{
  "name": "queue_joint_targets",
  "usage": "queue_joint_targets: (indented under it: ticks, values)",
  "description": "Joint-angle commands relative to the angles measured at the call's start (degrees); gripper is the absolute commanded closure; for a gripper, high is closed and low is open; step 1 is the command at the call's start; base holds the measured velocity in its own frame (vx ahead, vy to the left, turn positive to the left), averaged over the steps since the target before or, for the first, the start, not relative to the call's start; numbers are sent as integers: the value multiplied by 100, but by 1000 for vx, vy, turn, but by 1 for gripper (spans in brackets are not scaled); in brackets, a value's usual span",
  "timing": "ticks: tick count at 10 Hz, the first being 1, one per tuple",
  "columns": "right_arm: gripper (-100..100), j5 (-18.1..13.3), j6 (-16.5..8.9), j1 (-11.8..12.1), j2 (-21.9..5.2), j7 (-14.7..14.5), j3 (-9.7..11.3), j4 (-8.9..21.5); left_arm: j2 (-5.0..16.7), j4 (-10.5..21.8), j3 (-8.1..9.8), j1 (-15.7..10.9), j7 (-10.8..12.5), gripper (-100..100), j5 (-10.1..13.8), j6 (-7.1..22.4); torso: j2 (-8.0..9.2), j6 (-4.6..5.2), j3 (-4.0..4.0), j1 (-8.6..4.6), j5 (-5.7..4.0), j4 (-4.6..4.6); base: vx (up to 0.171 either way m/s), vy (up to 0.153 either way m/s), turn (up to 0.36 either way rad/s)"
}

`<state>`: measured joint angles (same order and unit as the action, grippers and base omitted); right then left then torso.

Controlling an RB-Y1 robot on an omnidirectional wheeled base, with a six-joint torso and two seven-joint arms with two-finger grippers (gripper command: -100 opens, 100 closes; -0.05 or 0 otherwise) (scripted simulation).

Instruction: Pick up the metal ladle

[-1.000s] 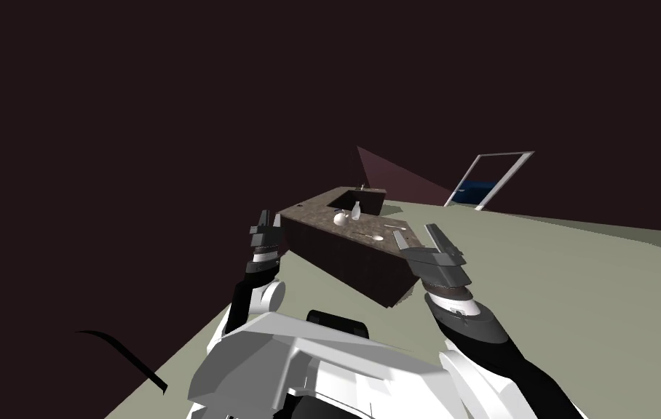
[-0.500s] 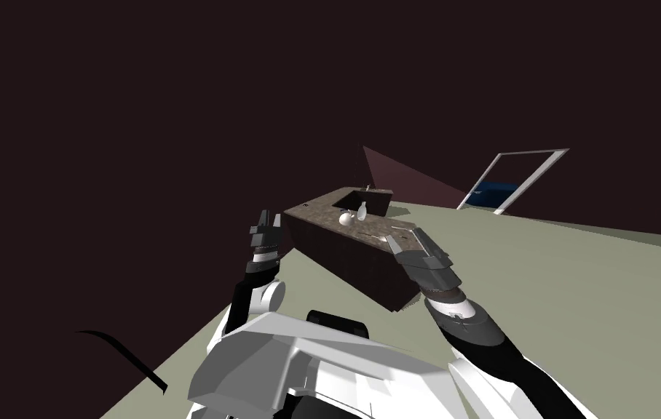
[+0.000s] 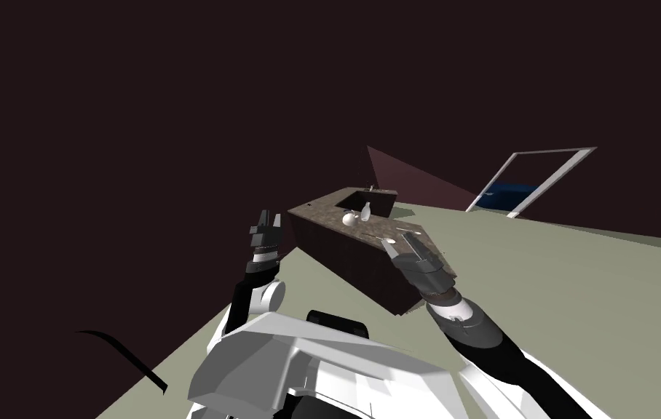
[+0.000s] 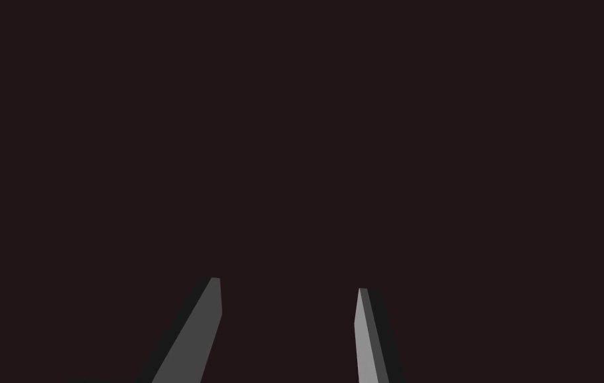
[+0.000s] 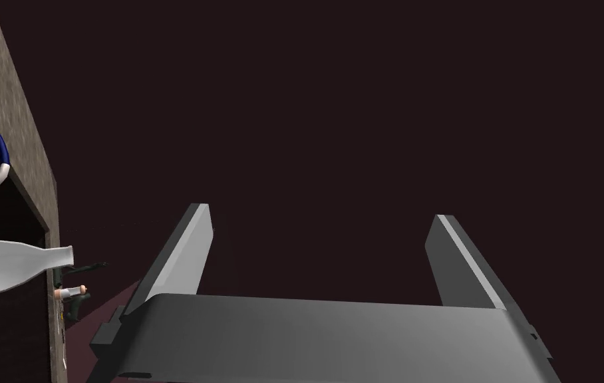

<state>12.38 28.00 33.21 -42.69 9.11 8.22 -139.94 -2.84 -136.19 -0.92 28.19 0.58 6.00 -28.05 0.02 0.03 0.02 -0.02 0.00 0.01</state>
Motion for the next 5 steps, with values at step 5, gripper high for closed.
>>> queue_joint_targets:
  ticks: [5]
  values:
    - [-100,8,-23,-26,-892,66,101,165,0,0,-1,-1,0,0,0,0,-6,-5,-3,2,0,-1,5,14,121]
